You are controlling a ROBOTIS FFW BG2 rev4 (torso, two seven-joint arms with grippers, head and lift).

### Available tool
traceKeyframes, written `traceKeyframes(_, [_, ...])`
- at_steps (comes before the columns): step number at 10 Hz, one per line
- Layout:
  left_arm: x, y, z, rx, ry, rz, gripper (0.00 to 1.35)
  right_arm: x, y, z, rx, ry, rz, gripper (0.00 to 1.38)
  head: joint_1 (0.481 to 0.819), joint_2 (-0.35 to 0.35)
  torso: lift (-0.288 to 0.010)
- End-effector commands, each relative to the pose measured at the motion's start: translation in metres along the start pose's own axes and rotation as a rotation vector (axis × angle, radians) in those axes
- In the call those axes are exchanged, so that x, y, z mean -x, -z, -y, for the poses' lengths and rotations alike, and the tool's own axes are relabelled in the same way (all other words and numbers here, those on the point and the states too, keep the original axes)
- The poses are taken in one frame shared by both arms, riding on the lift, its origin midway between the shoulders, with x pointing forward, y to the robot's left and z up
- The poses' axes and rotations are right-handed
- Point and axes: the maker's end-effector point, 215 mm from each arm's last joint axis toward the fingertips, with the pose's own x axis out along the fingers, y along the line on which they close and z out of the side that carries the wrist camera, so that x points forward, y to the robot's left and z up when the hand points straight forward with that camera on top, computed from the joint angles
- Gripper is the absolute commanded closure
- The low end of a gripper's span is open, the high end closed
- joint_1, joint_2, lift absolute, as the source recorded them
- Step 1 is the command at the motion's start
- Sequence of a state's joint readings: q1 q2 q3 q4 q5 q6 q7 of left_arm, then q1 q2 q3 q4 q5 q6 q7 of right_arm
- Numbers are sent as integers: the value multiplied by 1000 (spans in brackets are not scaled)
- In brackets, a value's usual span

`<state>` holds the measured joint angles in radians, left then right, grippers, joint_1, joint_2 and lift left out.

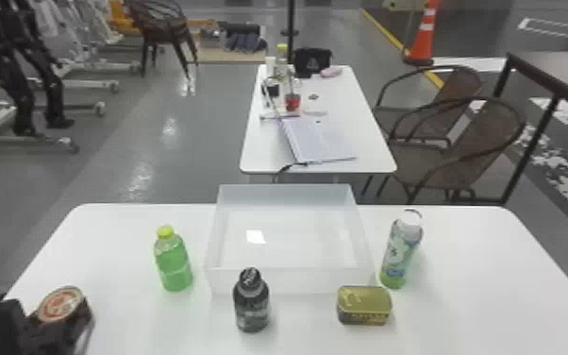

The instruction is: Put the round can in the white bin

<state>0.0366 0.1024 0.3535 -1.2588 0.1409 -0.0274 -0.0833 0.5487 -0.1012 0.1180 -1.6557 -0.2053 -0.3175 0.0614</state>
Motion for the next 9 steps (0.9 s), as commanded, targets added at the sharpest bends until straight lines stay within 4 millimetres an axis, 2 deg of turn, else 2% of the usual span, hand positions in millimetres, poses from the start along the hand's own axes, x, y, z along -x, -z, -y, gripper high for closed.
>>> traceKeyframes(1, [1,0,-3,10,-11,4,820,0,1,0,-3,1,-2,53,549,0,-100])
traceKeyframes(3, [3,-2,0,15,-2,19,820,0,1,0,-5,2,-2,55,549,0,-100])
traceKeyframes(5, [4,-16,18,20,33,55,820,0,1,0,-5,2,-2,53,549,0,-100])
traceKeyframes(9, [13,-83,91,3,176,184,820,1,3,0,-5,2,-5,55,549,0,-100])
